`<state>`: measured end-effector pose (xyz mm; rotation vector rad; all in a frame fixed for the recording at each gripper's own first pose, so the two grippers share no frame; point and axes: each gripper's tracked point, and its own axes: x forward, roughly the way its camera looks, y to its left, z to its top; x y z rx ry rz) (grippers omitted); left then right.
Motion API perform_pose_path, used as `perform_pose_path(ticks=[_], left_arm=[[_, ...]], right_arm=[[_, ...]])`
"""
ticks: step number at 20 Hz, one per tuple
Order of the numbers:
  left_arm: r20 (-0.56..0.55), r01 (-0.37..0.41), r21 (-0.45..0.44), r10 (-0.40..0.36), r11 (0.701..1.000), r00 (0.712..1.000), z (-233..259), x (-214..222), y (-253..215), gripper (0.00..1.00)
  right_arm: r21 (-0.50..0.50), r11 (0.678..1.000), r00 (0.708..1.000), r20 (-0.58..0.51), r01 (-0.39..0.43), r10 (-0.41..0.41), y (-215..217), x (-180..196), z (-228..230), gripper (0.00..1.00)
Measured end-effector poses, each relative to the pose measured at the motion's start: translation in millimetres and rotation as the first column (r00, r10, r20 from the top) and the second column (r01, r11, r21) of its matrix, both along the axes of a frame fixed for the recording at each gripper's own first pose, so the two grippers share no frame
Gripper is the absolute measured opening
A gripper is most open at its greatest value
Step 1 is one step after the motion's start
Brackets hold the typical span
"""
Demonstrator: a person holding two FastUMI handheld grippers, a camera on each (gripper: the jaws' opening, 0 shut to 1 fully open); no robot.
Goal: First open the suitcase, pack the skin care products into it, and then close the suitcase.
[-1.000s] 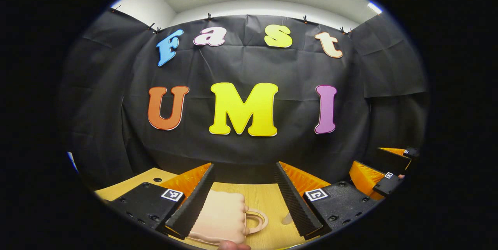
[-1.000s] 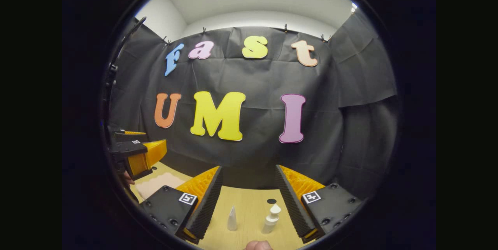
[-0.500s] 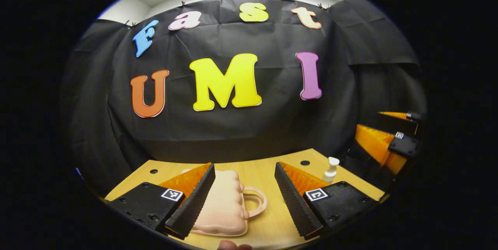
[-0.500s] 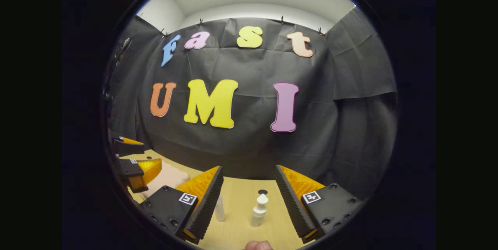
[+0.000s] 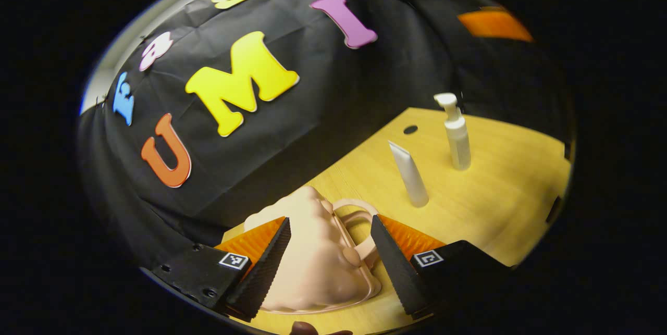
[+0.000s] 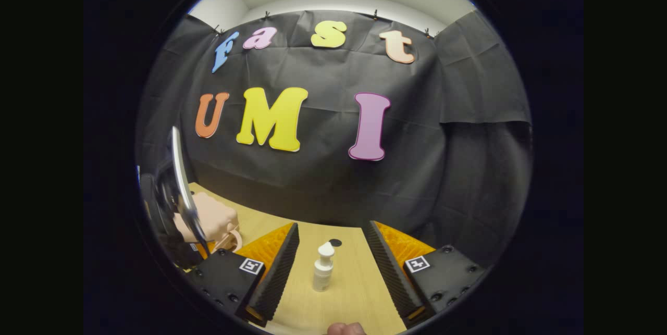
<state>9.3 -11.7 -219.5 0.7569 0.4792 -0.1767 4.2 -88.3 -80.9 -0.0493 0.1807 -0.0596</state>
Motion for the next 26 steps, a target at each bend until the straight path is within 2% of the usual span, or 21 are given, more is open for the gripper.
perform_pose_path(ticks=[5,7,9,10,16,17,18,19,24,26], left_arm=[[-0.113,0.040,0.194,-0.018,0.980,0.993,-46.3,5.0,9.8,0.96],[-0.152,0.062,0.228,-0.028,0.972,0.988,-56.6,6.6,4.6,0.94],[-0.178,0.071,0.246,-0.027,0.967,0.984,-66.0,9.0,1.5,0.80],[-0.182,0.075,0.260,-0.028,0.963,0.983,-67.6,11.8,-0.5,0.79],[-0.238,0.068,0.342,0.016,0.937,0.971,-79.6,23.9,2.9,0.56],[-0.261,0.067,0.350,0.028,0.934,0.965,-85.1,25.5,7.3,0.46],[-0.274,0.055,0.354,0.048,0.934,0.961,-87.6,26.3,9.2,0.43],[-0.289,0.051,0.352,0.057,0.935,0.956,-89.4,25.4,10.4,0.34],[-0.302,0.060,0.371,0.059,0.927,0.951,-86.1,26.6,6.3,0.22],[-0.283,0.042,0.349,0.063,0.936,0.957,-79.1,26.2,4.4,0.16]], right_arm=[[-0.009,1.000,1.000,-0.005,0.022,-0.022,-21.1,-1.6,-2.2,0.80],[-0.028,0.999,1.000,0.000,0.015,-0.015,-25.5,-2.8,-2.7,0.80],[-0.037,0.999,1.000,-0.003,0.011,-0.011,-29.6,-3.3,-4.7,0.80],[-0.030,0.999,1.000,-0.006,0.012,-0.012,-32.3,-3.8,-5.8,0.80],[0.004,1.000,1.000,-0.024,0.019,-0.019,-51.0,-10.3,-16.1,0.79],[0.008,1.000,0.999,-0.027,0.023,-0.023,-55.3,-10.8,-17.1,0.79],[0.015,1.000,0.999,-0.028,0.027,-0.027,-60.5,-10.7,-18.4,0.79],[0.018,0.999,0.999,-0.029,0.035,-0.035,-65.2,-10.5,-18.0,0.79],[0.020,0.998,0.998,-0.024,0.056,-0.056,-76.4,-12.6,-20.5,0.80],[0.017,0.998,0.998,-0.015,0.064,-0.064,-77.2,-13.6,-19.2,0.80]])
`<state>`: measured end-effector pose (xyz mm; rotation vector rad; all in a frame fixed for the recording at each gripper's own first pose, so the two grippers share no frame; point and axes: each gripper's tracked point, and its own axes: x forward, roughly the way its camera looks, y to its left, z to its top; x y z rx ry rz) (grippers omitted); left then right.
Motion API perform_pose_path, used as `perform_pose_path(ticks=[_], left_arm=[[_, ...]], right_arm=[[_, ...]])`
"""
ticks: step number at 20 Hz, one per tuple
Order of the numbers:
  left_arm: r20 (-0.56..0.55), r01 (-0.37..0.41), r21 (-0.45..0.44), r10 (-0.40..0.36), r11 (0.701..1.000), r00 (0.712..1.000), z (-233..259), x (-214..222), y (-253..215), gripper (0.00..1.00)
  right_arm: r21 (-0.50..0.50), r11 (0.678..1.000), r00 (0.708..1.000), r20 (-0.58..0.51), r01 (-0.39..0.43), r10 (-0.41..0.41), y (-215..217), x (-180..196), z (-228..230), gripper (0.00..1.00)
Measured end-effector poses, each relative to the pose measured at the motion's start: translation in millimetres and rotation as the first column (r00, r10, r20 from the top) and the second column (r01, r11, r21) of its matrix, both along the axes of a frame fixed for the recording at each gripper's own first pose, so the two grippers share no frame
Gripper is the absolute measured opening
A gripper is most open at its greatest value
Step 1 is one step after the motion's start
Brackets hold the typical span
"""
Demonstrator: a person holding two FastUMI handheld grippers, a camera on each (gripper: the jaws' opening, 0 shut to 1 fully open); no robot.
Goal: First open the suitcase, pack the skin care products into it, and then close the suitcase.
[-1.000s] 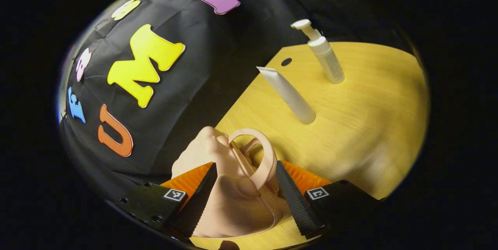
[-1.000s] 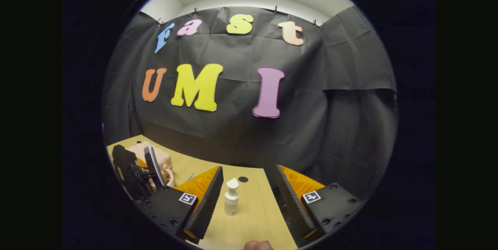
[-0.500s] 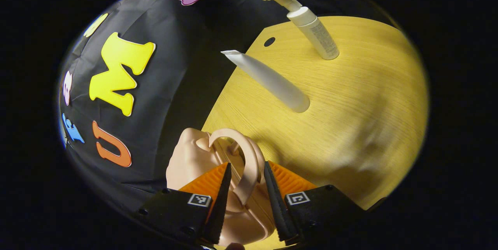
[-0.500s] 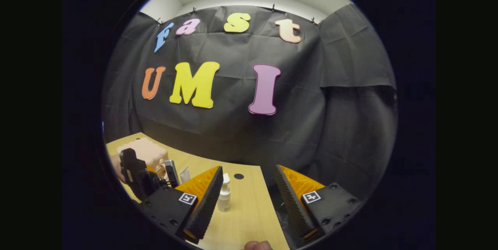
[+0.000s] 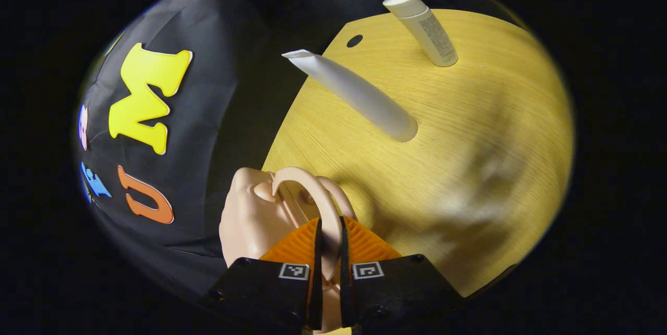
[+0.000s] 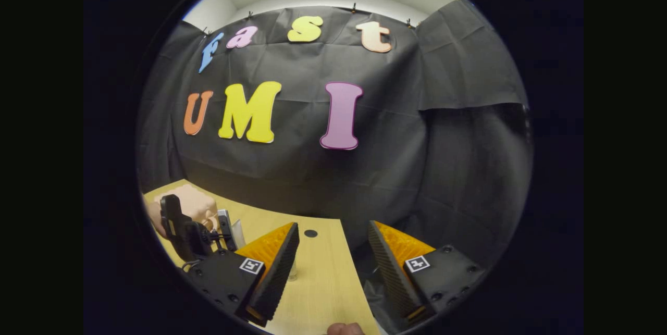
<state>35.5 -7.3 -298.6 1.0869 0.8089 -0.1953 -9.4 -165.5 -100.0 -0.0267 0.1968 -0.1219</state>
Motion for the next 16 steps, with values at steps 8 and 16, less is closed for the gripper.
perform_pose_path(ticks=[8,16], left_arm=[[0.091,-0.057,-0.154,0.071,0.986,0.993,46.9,1.4,8.0,0.03],[0.262,-0.088,-0.378,0.197,0.922,0.945,160.5,16.0,59.5,0.03]], right_arm=[[0.011,1.000,1.000,0.026,-0.011,0.010,27.1,0.5,10.1,0.79],[-0.004,0.998,0.996,0.070,-0.055,0.055,76.9,13.9,34.0,0.80]])
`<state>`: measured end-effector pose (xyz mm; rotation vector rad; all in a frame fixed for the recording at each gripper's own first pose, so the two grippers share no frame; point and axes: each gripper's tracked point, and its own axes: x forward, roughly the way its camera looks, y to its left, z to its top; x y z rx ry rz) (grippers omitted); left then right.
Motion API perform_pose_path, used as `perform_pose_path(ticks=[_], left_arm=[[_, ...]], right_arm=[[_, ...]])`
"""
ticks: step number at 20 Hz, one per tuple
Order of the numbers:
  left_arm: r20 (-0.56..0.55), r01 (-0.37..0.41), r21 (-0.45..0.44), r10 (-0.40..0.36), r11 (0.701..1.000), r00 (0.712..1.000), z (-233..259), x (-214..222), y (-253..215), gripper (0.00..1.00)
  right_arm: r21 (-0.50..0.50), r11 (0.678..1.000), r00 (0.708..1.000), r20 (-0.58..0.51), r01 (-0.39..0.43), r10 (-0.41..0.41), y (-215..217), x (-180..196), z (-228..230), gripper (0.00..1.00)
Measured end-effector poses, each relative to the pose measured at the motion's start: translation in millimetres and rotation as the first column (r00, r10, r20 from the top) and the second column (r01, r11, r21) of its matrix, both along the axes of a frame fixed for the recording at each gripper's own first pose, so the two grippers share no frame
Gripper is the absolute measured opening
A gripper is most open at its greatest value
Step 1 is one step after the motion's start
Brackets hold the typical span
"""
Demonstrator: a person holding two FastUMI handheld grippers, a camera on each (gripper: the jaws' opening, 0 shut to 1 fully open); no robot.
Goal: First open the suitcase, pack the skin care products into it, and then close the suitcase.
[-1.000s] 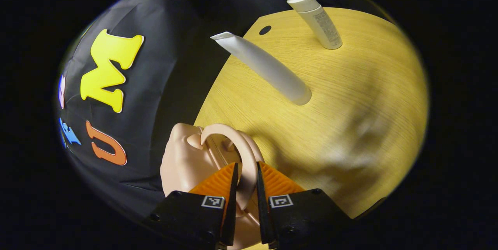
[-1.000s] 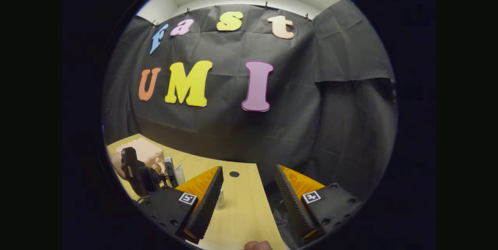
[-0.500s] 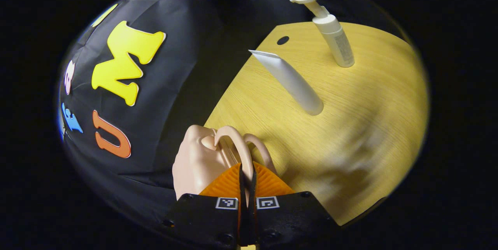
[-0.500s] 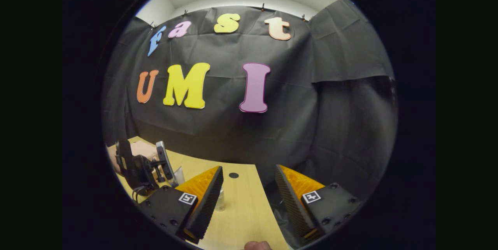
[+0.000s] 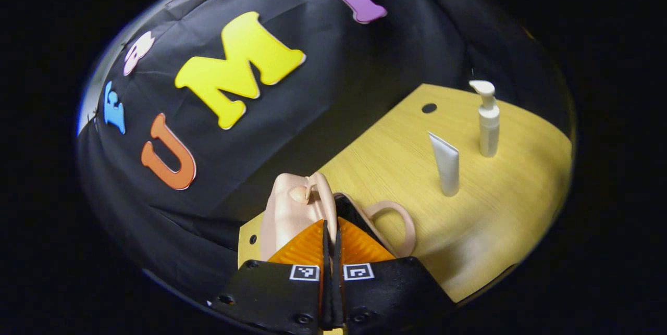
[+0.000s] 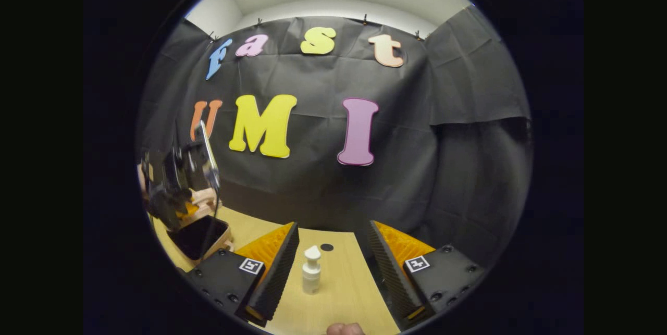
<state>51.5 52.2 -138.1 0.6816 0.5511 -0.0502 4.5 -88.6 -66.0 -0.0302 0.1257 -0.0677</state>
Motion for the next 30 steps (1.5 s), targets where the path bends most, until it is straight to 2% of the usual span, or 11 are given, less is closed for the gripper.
perform_pose_path(ticks=[4,7,9,14,17,21,25,28,29,30], left_arm=[[0.169,-0.051,-0.089,0.065,0.995,0.983,65.5,6.7,78.6,0.03],[0.241,-0.102,-0.126,0.131,0.987,0.962,80.0,4.8,145.0,0.02],[0.291,-0.147,-0.169,0.192,0.975,0.937,90.6,5.2,192.8,0.03],[0.291,-0.179,-0.350,0.288,0.920,0.912,74.6,-6.1,290.7,0.02],[0.253,-0.215,-0.424,0.343,0.880,0.905,37.3,-19.4,355.8,0.03],[0.105,-0.330,-0.508,0.438,0.795,0.893,-42.6,-35.2,419.6,0.03],[-0.034,-0.405,-0.585,0.478,0.703,0.878,-108.5,-39.7,443.9,0.03],[-0.127,-0.447,-0.644,0.490,0.621,0.863,-141.7,-36.9,450.8,0.03],[-0.172,-0.463,-0.675,0.488,0.575,0.856,-155.2,-36.3,450.2,0.03],[-0.205,-0.478,-0.688,0.487,0.545,0.849,-164.8,-38.5,449.2,0.03]], right_arm=[[-0.009,1.000,1.000,0.009,-0.018,0.018,31.4,6.3,12.5,0.80],[-0.029,0.999,0.999,0.012,-0.038,0.038,54.6,9.2,20.7,0.80],[-0.032,0.998,0.999,0.008,-0.049,0.049,69.9,11.1,26.2,0.80],[-0.041,0.997,0.997,-0.028,-0.071,0.070,109.3,13.2,29.5,0.80],[-0.080,0.991,0.994,-0.043,-0.105,0.102,137.4,9.1,29.8,0.80],[-0.092,0.988,0.989,-0.092,-0.121,0.113,162.5,7.0,19.9,0.80],[-0.107,0.985,0.985,-0.126,-0.135,0.121,183.1,1.9,13.5,0.80],[-0.117,0.985,0.983,-0.148,-0.131,0.113,184.4,-0.3,6.2,0.79],[-0.114,0.986,0.983,-0.153,-0.123,0.105,183.9,-0.9,5.8,0.80],[-0.111,0.987,0.983,-0.154,-0.120,0.102,182.6,-0.3,5.1,0.80]])
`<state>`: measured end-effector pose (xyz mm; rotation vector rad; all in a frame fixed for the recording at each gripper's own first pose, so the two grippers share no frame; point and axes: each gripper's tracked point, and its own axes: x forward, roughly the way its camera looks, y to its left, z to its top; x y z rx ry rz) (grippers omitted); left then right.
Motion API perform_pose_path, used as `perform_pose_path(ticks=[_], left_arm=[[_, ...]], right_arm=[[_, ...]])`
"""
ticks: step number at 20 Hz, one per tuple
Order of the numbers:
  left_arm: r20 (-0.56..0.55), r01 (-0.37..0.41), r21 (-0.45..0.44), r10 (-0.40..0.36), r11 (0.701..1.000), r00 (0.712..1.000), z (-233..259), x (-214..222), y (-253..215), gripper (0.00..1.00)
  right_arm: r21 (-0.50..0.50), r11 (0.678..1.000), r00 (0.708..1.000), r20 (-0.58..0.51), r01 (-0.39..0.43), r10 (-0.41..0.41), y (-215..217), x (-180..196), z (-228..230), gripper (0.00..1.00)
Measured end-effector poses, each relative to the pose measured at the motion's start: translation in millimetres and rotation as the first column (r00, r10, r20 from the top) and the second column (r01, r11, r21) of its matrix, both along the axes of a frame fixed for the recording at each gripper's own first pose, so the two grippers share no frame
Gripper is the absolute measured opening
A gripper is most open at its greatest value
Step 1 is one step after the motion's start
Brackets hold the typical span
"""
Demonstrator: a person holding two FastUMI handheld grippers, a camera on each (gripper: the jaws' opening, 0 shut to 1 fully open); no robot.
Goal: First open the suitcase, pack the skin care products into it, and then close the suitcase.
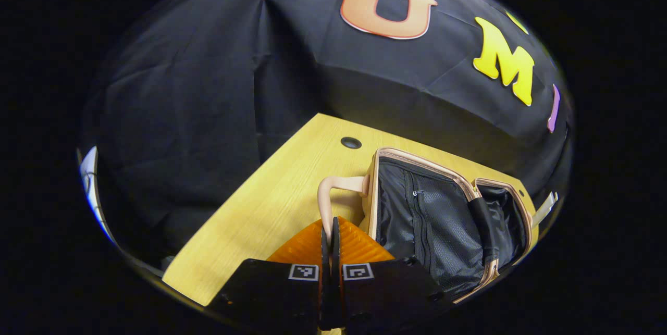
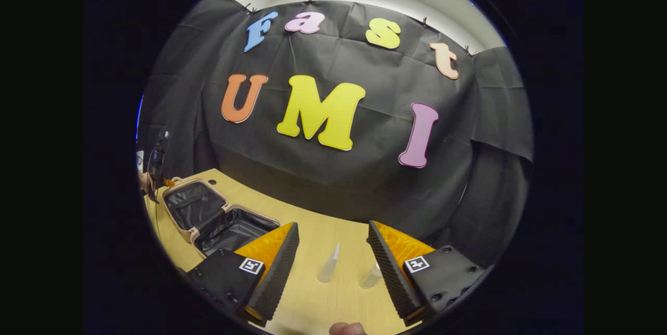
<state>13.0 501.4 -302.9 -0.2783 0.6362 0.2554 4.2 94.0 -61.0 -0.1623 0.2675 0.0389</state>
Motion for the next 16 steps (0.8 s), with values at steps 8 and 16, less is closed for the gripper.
perform_pose_path(ticks=[8,16], left_arm=[[-0.070,-0.056,0.117,0.065,0.992,0.995,4.5,-10.5,17.1,0.48],[0.101,0.001,0.219,-0.024,0.976,0.995,113.9,-7.4,-84.3,0.98]], right_arm=[[0.041,0.999,0.999,-0.027,0.029,-0.028,-12.4,-4.1,-13.2,0.79],[0.126,0.991,0.999,-0.017,0.036,-0.034,-37.6,-4.3,-16.4,0.79]])
